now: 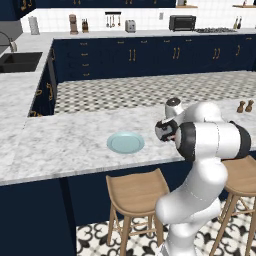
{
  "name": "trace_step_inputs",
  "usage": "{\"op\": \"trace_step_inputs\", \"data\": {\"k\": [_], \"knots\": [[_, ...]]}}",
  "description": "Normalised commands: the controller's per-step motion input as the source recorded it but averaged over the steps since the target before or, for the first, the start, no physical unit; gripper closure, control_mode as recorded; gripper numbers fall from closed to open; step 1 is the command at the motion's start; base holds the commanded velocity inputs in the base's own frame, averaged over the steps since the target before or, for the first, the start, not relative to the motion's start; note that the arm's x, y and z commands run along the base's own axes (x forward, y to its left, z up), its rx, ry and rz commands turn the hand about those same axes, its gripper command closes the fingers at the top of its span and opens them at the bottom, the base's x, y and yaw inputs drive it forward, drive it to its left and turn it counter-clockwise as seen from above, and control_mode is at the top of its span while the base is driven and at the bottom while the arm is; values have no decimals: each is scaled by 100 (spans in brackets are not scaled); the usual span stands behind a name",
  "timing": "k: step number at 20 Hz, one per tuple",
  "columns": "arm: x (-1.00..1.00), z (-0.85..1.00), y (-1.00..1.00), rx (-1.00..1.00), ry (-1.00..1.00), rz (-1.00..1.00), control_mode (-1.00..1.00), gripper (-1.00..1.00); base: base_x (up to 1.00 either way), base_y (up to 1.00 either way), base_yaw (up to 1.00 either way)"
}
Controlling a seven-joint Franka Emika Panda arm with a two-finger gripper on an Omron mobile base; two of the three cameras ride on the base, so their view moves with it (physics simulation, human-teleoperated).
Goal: Pick the chicken drumstick and lemon wedge from their plates and place them in the bowl. Then put the bowl in the fridge.
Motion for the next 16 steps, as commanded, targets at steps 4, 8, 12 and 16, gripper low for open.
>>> {"op": "trace_step_inputs", "data": {"k": [4,8,12,16], "knots": [[29,9,4,-15,24,0,-100,-100,0,0,0],[3,9,6,-7,2,13,-100,-100,0,0,0],[1,-2,-7,-1,2,27,-100,-100,0,0,0],[19,-1,0,0,20,31,-100,-100,0,0,0]]}}
